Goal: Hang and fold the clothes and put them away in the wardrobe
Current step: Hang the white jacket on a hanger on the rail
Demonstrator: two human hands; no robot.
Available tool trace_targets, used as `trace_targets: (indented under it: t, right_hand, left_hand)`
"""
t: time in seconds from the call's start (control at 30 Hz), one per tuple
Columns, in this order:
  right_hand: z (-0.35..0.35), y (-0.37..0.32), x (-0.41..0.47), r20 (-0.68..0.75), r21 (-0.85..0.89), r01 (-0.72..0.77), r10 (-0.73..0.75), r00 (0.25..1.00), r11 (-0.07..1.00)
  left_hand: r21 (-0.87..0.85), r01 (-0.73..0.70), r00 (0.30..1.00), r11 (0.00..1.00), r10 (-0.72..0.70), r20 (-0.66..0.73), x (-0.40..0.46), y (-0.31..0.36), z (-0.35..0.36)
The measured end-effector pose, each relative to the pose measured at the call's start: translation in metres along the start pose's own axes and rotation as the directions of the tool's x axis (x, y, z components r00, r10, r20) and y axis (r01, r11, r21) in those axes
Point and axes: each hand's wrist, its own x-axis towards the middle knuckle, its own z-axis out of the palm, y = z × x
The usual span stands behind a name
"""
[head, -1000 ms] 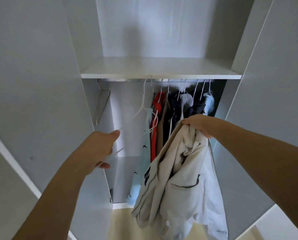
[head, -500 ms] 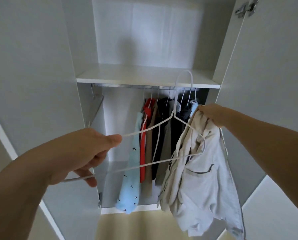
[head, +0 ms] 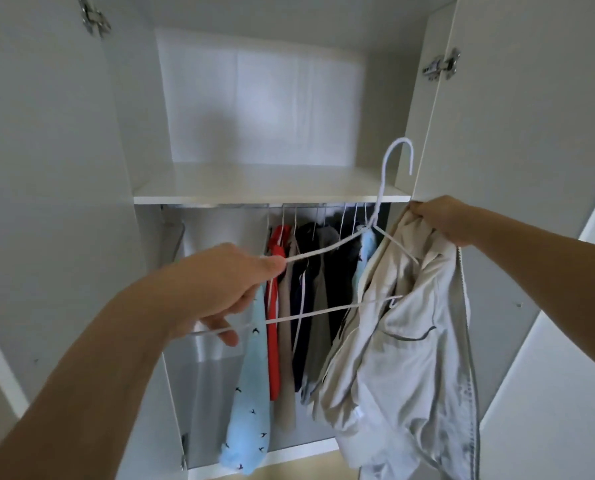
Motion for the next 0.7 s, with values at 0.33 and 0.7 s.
trace_targets:
  t: [0.33, 0.7]
  right_hand:
    - [0.022, -0.043, -0.023, 0.164, 0.088, 0.342, -0.353, 0.921, 0.935]
    - [0.043, -0.041, -0.033, -0.001, -0.478, 0.582, -0.664, 0.748, 0.657]
  left_hand:
    - [-0.270, -0.231, 0.973, 0.935, 0.221, -0.068, 0.063, -0.054, -0.011]
    - [-0.384, -0.374, 0.927, 0.844, 0.352, -0.129, 0.091, -0.079, -0.003]
